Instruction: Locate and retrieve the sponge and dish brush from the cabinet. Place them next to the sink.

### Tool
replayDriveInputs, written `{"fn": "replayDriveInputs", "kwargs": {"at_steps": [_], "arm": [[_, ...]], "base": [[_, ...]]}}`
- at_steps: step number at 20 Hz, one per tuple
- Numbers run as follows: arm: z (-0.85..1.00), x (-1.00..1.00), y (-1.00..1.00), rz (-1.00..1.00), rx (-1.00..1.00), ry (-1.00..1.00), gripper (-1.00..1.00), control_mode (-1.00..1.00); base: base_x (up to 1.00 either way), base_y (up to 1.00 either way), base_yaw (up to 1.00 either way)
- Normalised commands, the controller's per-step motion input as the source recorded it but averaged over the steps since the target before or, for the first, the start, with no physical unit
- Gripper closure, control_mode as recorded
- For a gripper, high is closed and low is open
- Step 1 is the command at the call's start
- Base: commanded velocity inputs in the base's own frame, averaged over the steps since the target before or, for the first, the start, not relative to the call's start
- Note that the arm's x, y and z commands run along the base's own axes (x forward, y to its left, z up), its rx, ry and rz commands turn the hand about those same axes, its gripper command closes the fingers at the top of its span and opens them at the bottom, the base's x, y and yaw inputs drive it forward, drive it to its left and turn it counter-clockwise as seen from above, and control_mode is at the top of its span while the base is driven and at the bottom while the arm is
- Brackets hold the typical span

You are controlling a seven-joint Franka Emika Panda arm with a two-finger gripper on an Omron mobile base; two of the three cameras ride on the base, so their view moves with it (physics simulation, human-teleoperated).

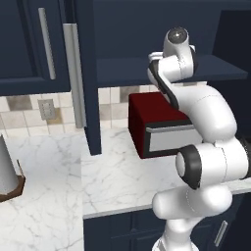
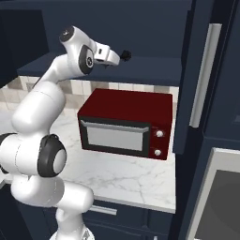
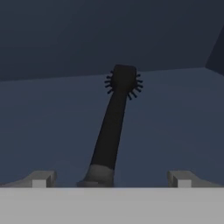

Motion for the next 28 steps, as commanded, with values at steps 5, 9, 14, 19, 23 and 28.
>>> {"fn": "replayDriveInputs", "kwargs": {"at_steps": [5, 9, 14, 19, 23, 28], "arm": [[0.0, 0.26, -0.01, 0.0, 0.0, 0.03, -1.0, -1.0], [0.0, 0.24, -0.04, 0.0, 0.0, 0.04, -1.0, -1.0], [-0.05, 0.2, -0.04, 0.0, 0.0, 0.03, -1.0, -1.0], [-0.1, 0.18, -0.06, 0.0, 0.0, 0.01, -1.0, -1.0], [-0.18, 0.11, -0.07, 0.0, 0.0, 0.0, -1.0, -1.0], [-0.08, 0.02, -0.03, 0.0, 0.01, 0.0, -1.0, -1.0]], "base": [[0.0, 0.0, 0.0], [0.0, 0.0, 0.0], [0.0, 0.0, 0.0], [0.0, 0.0, 0.0], [0.0, 0.0, 0.0], [0.0, 0.0, 0.0]]}}
